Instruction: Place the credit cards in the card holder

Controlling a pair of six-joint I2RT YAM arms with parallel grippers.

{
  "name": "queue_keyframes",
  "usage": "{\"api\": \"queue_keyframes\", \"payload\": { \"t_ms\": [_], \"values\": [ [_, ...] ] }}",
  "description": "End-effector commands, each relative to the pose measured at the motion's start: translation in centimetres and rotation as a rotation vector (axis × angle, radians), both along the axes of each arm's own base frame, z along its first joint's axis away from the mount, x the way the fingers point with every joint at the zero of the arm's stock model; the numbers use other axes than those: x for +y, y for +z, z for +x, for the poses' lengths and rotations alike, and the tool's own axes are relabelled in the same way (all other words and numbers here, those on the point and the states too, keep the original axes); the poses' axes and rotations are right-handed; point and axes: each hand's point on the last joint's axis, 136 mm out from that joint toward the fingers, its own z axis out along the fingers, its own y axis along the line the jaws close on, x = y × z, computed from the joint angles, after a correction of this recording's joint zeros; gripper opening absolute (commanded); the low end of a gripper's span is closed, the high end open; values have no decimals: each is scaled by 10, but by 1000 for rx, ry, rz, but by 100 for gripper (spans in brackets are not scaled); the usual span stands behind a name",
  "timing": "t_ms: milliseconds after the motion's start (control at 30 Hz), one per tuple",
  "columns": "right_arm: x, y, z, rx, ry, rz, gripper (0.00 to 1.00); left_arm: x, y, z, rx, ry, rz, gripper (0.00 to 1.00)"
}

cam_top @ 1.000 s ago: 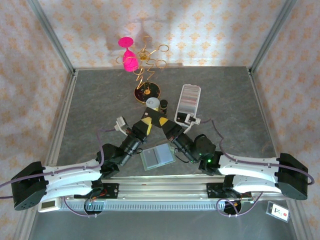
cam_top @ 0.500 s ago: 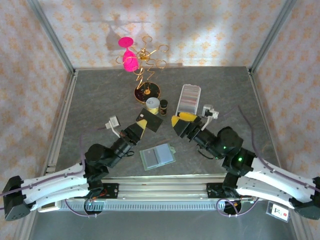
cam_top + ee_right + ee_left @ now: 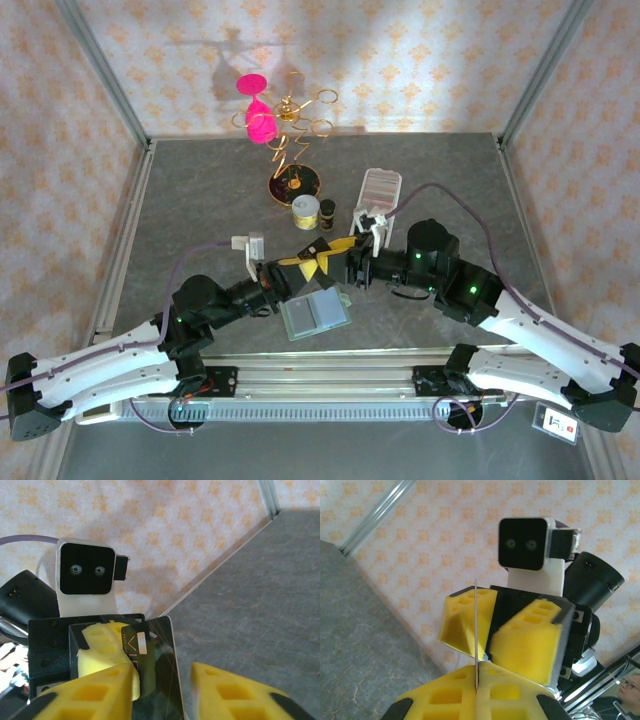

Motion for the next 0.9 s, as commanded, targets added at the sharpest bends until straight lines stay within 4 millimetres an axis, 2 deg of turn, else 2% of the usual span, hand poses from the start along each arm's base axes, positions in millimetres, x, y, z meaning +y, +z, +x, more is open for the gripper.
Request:
{"api": "queue_keyframes", "payload": {
  "t_ms": [0,67,367,667,767,800,867],
  "values": [
    [-6,22,-8,-28,30,40,28,-2,15,-9,-56,-40,-8,0],
    [-8,25,-10,-32,29,52,24,-3,13,-9,-51,-44,-6,0],
    [-13,25,-13,-18,31,64,20,-3,12,-9,-38,-49,-22,0],
    [-14,19,-18,-4,53,49,1,-1,7,-7,-17,-37,-26,0],
    [-14,15,-20,6,60,46,0,1,3,-5,2,-25,-24,0],
    [-14,12,-18,10,53,41,0,2,0,-3,16,-12,-20,5],
    [-15,3,-13,23,22,28,0,8,-7,2,46,28,-7,31]
  ]
}}
